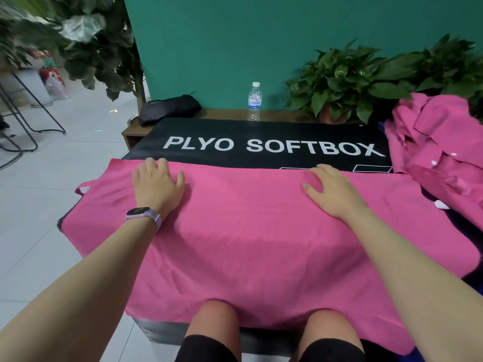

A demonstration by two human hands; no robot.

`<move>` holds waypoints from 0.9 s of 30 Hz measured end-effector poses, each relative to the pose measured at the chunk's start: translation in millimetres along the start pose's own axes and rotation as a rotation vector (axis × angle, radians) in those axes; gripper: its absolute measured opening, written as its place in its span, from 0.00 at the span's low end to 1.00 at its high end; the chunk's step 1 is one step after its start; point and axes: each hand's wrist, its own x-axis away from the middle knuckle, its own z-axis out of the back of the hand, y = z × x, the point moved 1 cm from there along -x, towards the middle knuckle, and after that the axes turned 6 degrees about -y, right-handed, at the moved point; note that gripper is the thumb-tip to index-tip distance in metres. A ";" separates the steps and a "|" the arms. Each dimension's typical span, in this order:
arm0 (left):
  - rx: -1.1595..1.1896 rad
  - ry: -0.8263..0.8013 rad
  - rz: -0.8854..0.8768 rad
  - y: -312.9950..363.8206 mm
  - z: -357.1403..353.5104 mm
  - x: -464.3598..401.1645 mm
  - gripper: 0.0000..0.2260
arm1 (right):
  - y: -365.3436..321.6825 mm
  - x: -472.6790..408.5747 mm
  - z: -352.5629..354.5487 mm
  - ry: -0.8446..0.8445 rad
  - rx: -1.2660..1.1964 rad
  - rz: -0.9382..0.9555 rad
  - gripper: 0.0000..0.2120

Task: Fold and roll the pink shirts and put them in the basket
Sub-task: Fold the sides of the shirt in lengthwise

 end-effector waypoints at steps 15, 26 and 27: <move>0.294 -0.305 0.008 16.7 26.9 75.7 0.34 | -32.1 56.3 21.5 0.000 -0.136 -0.164 0.07; 0.054 -0.429 -0.110 21.5 24.5 99.1 0.44 | -41.2 102.1 -4.7 -0.154 0.091 -0.230 0.31; 0.046 -0.437 -0.109 21.8 23.2 97.8 0.45 | -39.7 101.9 -6.2 -0.190 0.101 -0.221 0.32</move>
